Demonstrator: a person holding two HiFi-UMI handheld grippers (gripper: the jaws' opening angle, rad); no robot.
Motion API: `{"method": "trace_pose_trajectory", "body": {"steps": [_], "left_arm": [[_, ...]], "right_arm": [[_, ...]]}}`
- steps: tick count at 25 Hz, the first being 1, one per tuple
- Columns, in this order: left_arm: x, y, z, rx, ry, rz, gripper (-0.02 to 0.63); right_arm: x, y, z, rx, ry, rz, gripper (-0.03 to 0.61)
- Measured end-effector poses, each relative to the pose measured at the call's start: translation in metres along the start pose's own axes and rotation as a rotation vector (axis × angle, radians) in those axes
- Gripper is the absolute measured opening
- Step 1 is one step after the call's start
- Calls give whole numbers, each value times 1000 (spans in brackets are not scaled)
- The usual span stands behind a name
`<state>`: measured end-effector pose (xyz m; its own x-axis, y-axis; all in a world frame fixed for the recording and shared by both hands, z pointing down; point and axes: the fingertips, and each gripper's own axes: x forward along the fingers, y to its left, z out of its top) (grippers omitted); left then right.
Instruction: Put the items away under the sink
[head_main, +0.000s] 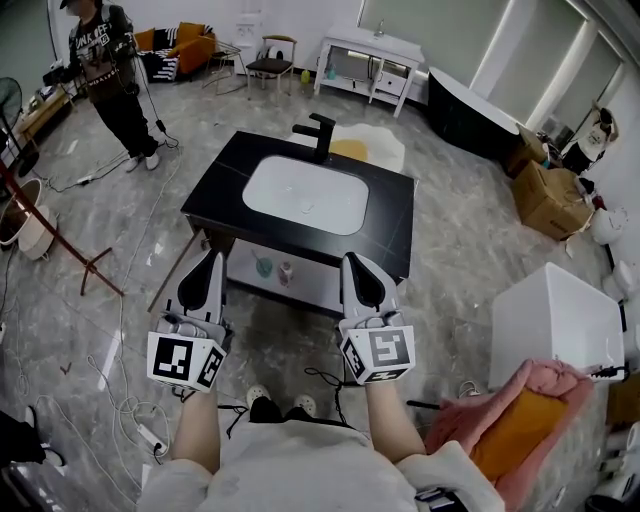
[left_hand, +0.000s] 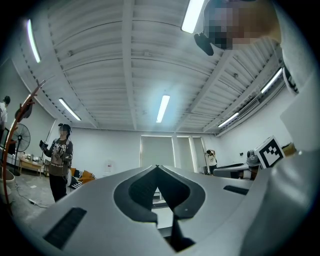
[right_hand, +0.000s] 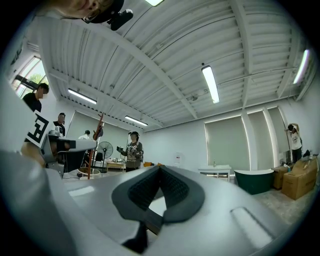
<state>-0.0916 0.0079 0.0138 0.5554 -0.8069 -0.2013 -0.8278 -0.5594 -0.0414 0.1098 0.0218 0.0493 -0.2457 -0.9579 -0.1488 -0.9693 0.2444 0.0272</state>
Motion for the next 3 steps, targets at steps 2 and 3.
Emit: {"method": "trace_pose_trajectory", "body": {"steps": [2, 3], "left_arm": [[-2, -1, 2, 0, -1, -1, 5], [-3, -2, 3, 0, -1, -1, 5]], "right_arm": [[-2, 1, 2, -1, 0, 1, 12], [-3, 2, 3, -2, -1, 2, 12]]}}
